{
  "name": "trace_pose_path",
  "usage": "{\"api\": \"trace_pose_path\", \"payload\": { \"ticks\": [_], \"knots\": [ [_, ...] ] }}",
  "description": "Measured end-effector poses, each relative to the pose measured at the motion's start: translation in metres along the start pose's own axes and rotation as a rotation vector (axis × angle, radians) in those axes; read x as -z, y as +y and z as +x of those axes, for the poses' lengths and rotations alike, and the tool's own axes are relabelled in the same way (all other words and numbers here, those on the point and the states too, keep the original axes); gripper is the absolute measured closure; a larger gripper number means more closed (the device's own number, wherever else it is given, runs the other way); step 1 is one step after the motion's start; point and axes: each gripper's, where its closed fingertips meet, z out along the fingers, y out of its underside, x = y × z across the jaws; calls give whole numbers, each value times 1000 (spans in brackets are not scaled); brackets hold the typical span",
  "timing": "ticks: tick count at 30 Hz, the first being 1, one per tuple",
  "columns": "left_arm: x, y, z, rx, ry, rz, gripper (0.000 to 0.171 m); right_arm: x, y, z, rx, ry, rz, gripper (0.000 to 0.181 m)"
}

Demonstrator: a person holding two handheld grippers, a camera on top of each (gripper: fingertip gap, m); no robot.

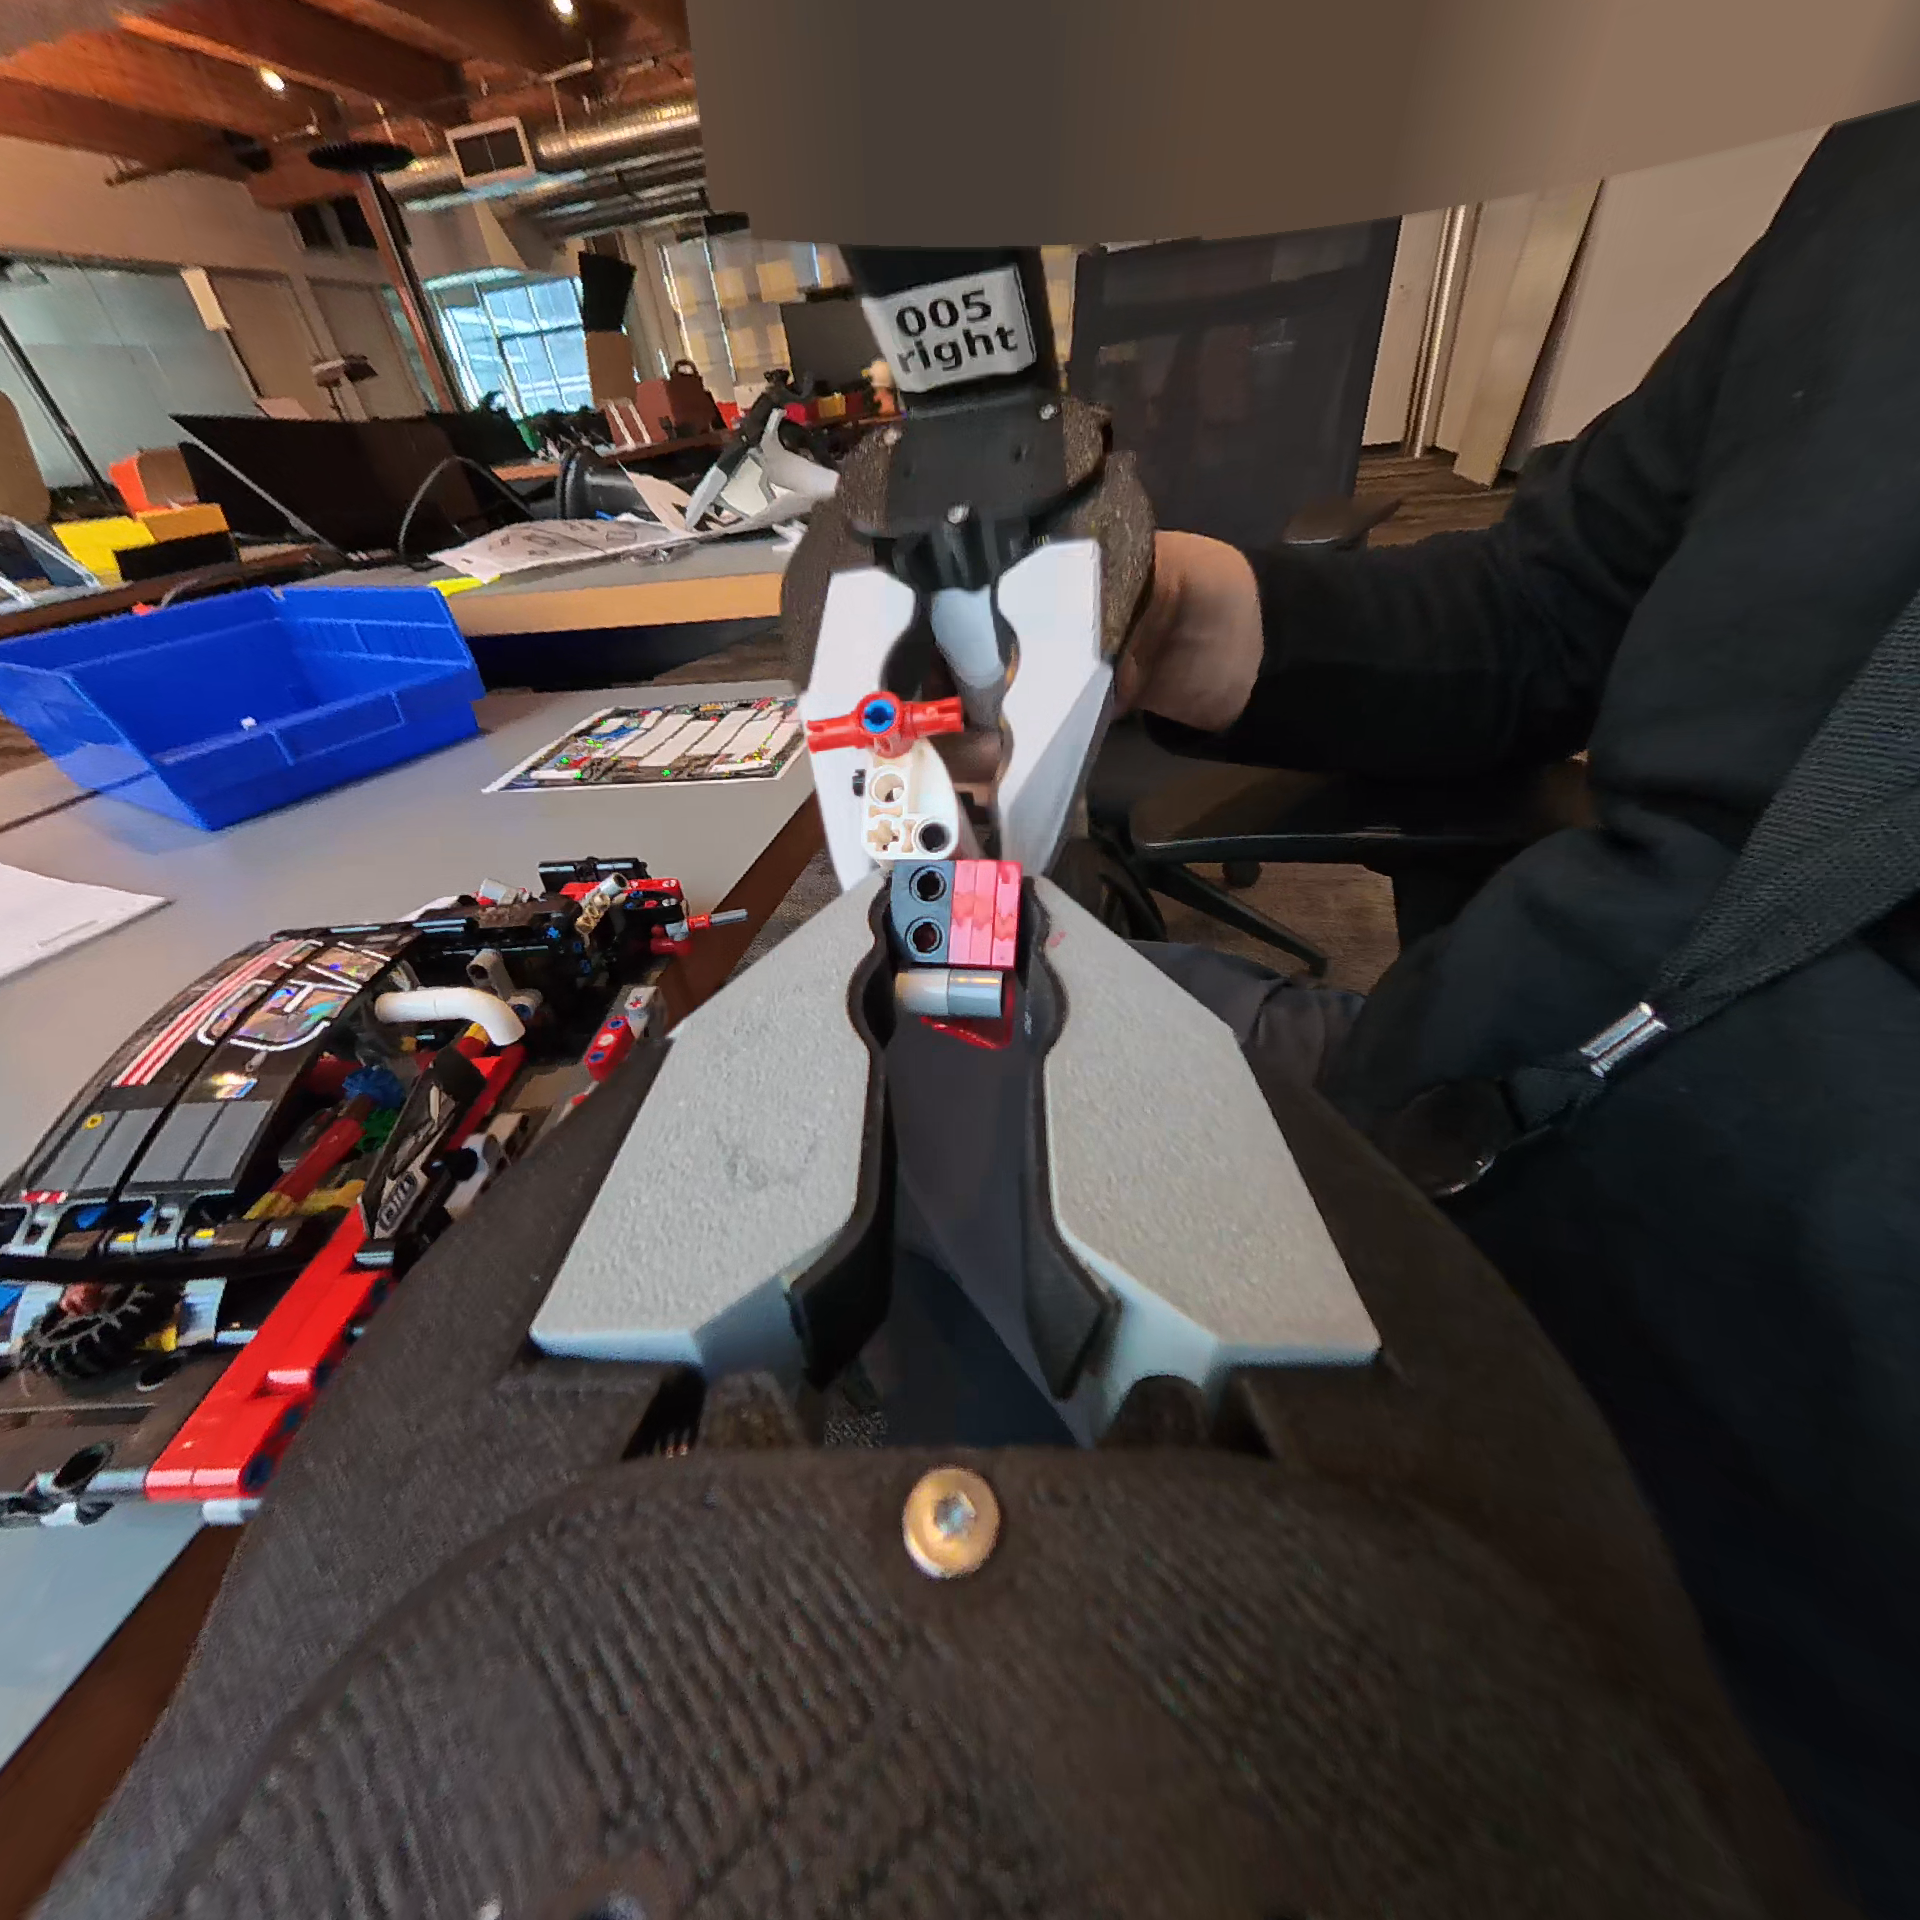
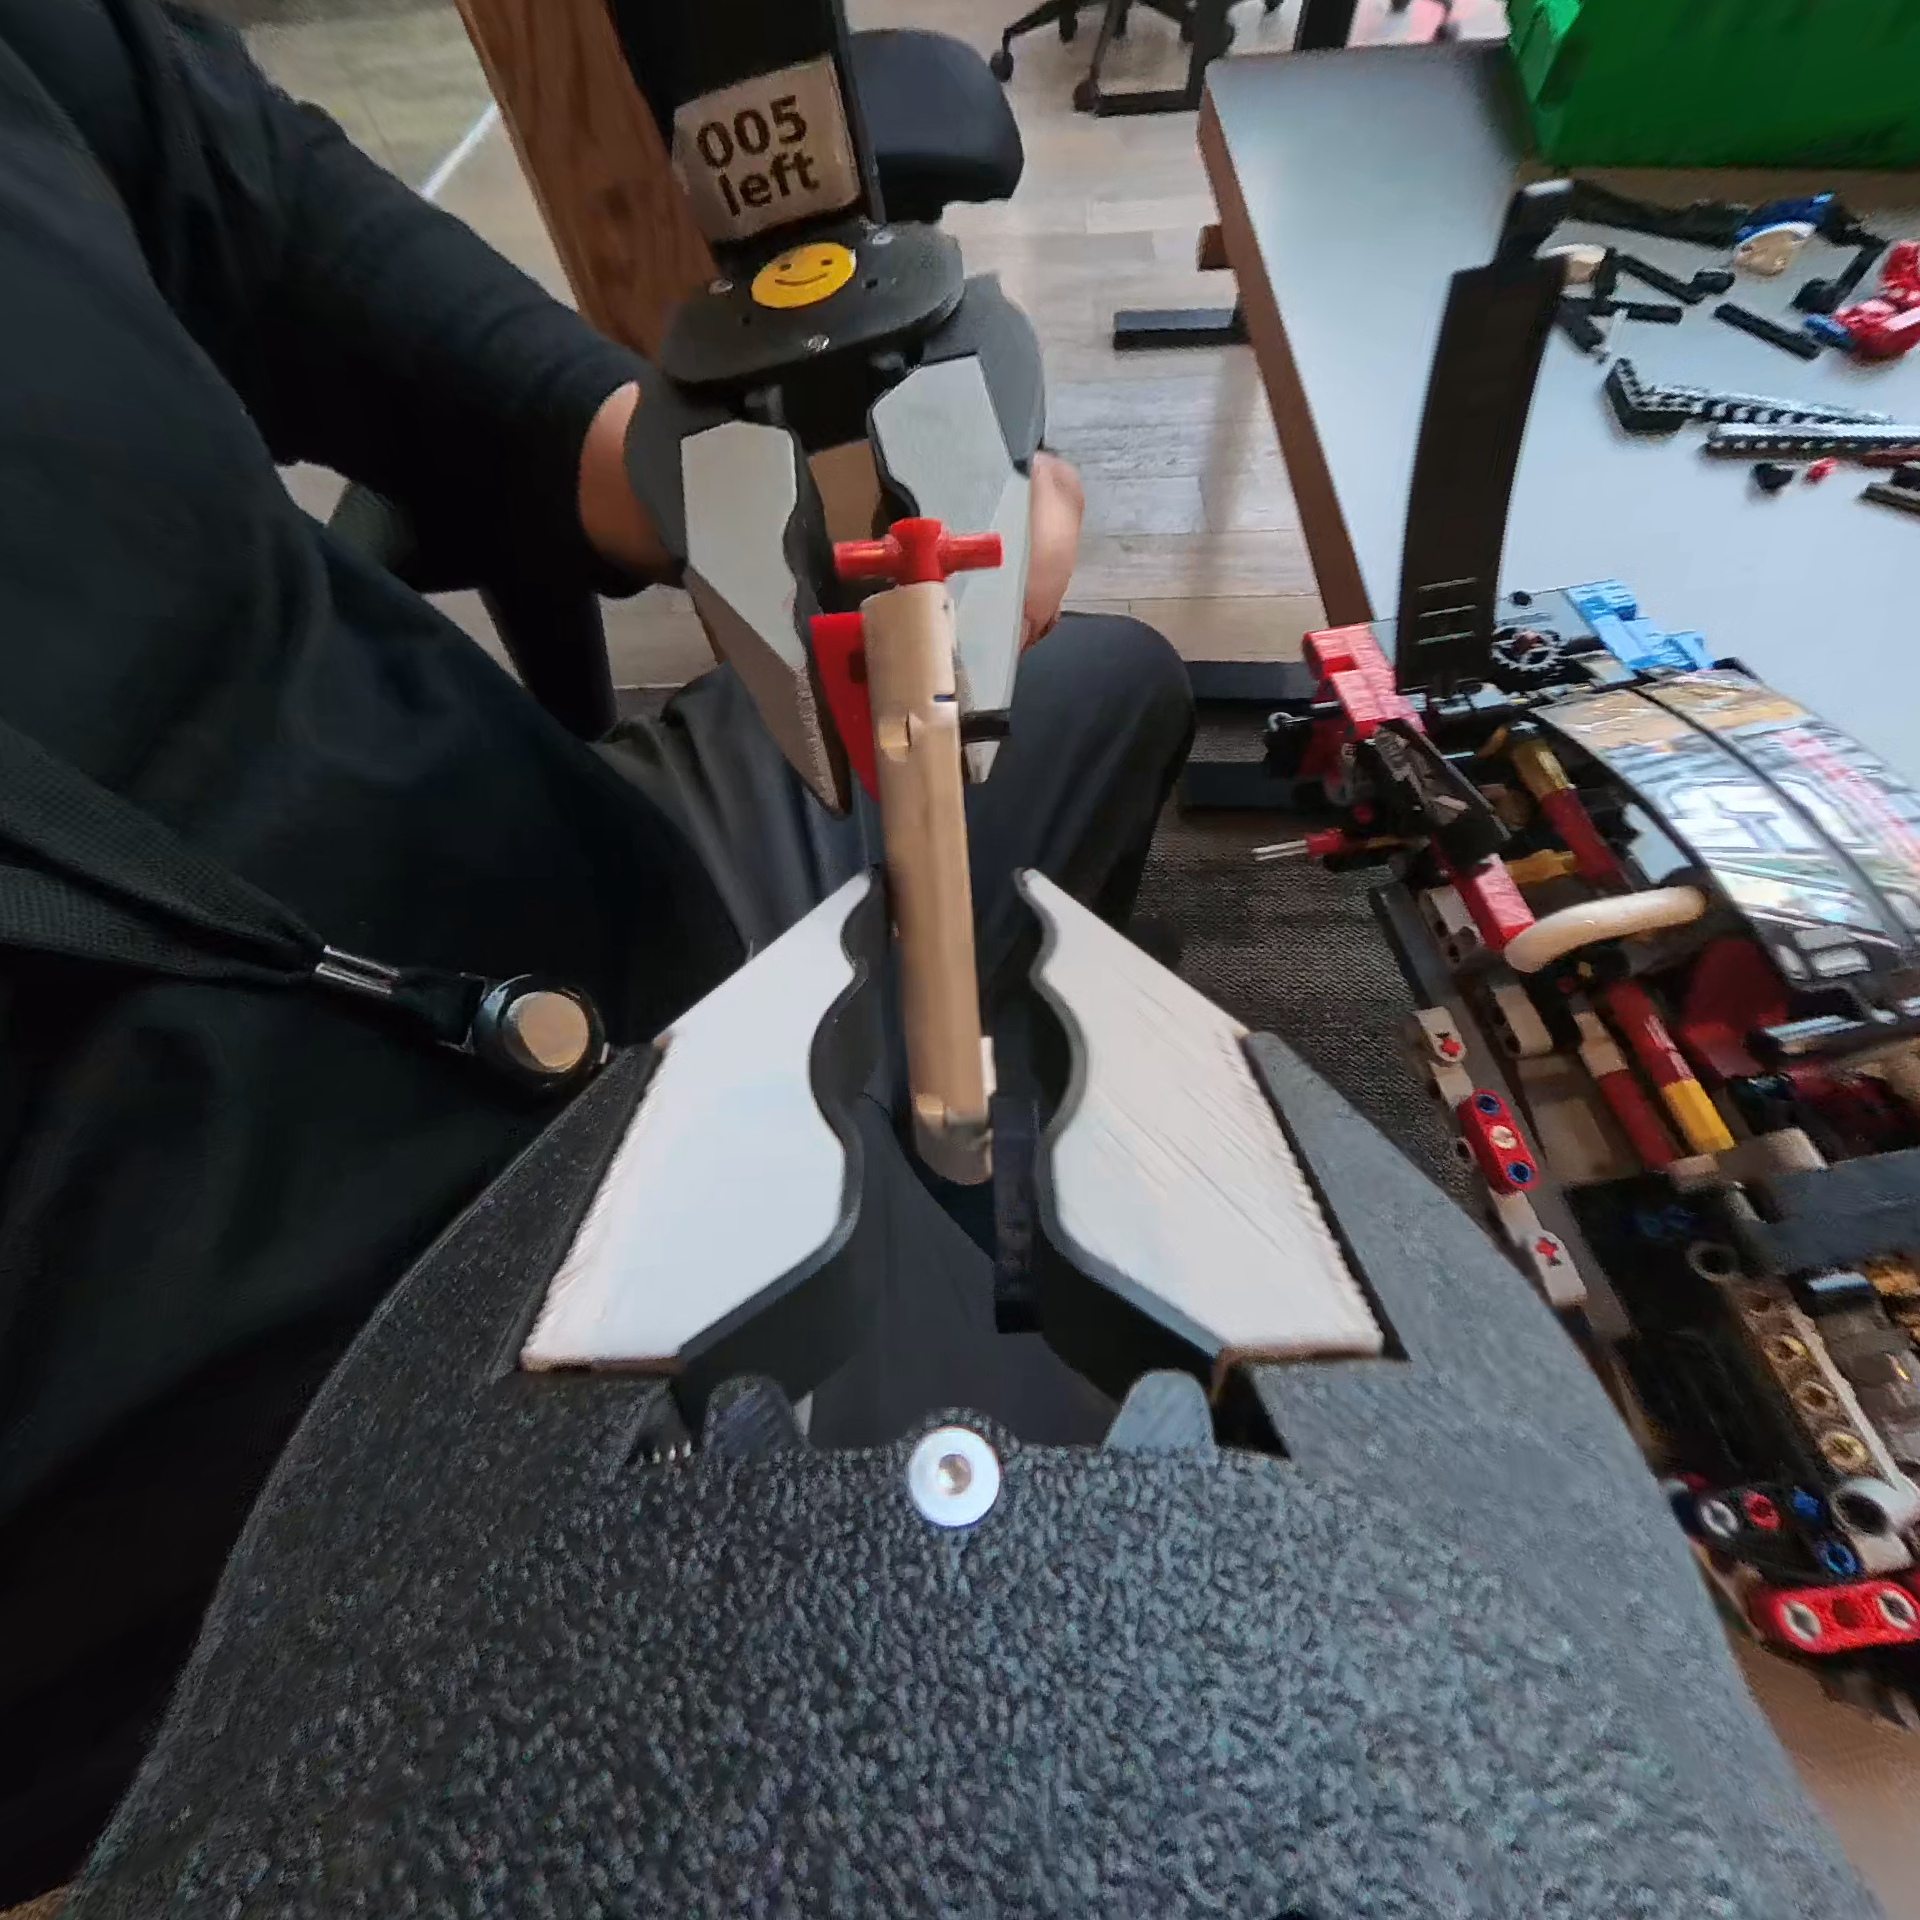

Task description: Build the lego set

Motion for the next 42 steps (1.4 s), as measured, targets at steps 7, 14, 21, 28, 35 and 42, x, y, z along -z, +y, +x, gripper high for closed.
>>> {"api": "trace_pose_path", "payload": {
  "ticks": [7,14,21,28,35,42],
  "knots": [
    [5,-7,-8,31,-30,50,152,6,-4,1,-67,-46,56,168],
    [5,4,-13,231,18,28,147,14,-3,1,-64,-53,42,175],
    [11,21,-32,262,-92,-59,136,10,19,14,-89,-31,-21,175],
    [33,50,-54,257,-235,-326,114,22,44,39,-163,49,-103,176],
    [28,48,-35,224,-184,-372,117,6,45,20,-211,-60,-109,176],
    [4,50,-10,311,-33,-348,136,0,39,-2,-267,-189,-82,176]
  ]
}}
